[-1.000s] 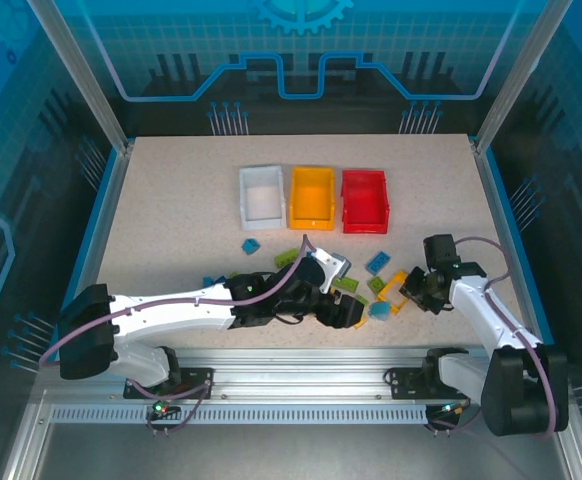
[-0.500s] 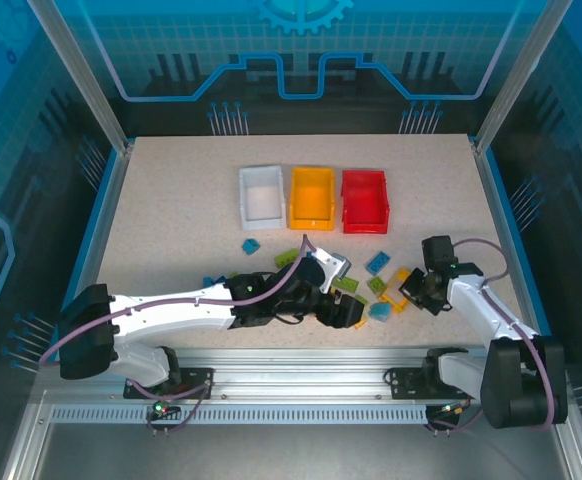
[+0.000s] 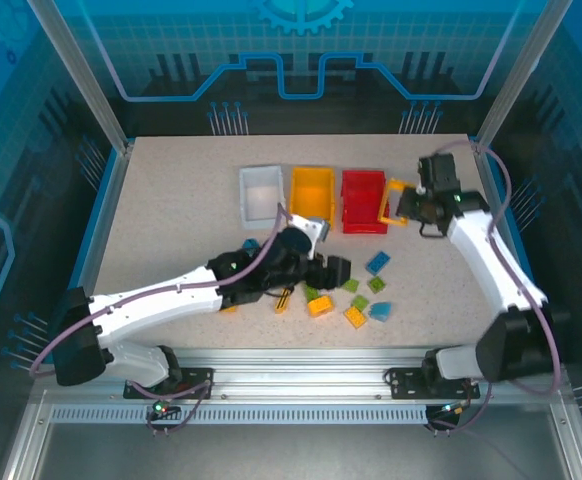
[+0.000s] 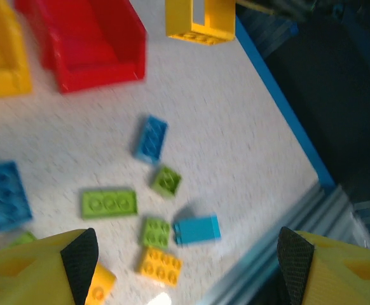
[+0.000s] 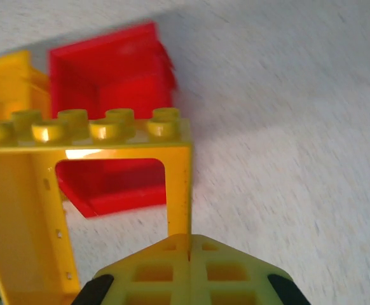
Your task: Sort the legos into containers by color
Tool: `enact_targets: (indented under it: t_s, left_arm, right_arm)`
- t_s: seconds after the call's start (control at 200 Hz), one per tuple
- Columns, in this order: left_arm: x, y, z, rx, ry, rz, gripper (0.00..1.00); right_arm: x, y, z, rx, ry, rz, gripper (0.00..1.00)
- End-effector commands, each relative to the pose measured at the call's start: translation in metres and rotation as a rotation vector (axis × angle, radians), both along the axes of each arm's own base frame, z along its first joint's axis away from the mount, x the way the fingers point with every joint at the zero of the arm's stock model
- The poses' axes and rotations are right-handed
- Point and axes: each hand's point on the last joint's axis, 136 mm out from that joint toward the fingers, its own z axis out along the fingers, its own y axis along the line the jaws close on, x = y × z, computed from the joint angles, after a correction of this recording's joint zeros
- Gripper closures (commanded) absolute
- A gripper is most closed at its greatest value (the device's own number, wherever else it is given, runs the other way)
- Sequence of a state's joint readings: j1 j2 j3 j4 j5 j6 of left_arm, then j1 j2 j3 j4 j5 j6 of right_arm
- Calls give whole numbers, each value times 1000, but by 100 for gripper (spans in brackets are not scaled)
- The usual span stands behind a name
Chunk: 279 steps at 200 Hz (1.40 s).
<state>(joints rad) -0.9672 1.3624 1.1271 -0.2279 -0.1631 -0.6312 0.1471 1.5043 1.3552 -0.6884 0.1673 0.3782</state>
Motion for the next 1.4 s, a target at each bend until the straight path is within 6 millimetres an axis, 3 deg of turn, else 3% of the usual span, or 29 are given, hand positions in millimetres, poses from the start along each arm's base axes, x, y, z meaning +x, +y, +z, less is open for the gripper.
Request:
enact_targets:
  t_s: [0.0,0.155,0.275,0.51,0.79,0.84,0.985,1.13,1.285,1.391]
  left_arm:
    - [29,22,16,1,21,135,21]
    - [61,23,30,7,-11,193,21]
    - [73,13,31,41,-14,198,21]
    - [77,6,8,81,26,196,21]
    - [70,16,-11,117,56,203,22]
    - [68,19,-16,128,63,204,22]
    - [59,30,-27,161,80,207,22]
    - [49,45,-38,194,100,218,22]
    - [36,64,-52,253,132,231,23]
    - [25,79,-62,303,159,239,23]
  right_arm:
    - [21,13,-32,-74,161,134,100]
    - [64,22,-61,-82,266,120,100]
    - [80,29,-85,-84,327,115,100]
    - [93,48,-121,-101,382,145,100]
    - [100,60,-139,-64,406,149,100]
    - [99,61,-139,-65,407,149,94]
    - [98,62,-121,-56,369,143,79]
    - [93,64,-88,-39,305,138,74]
    - [83,65,-36,-31,208,128,72]
    - [66,64,3,-34,129,122,70]
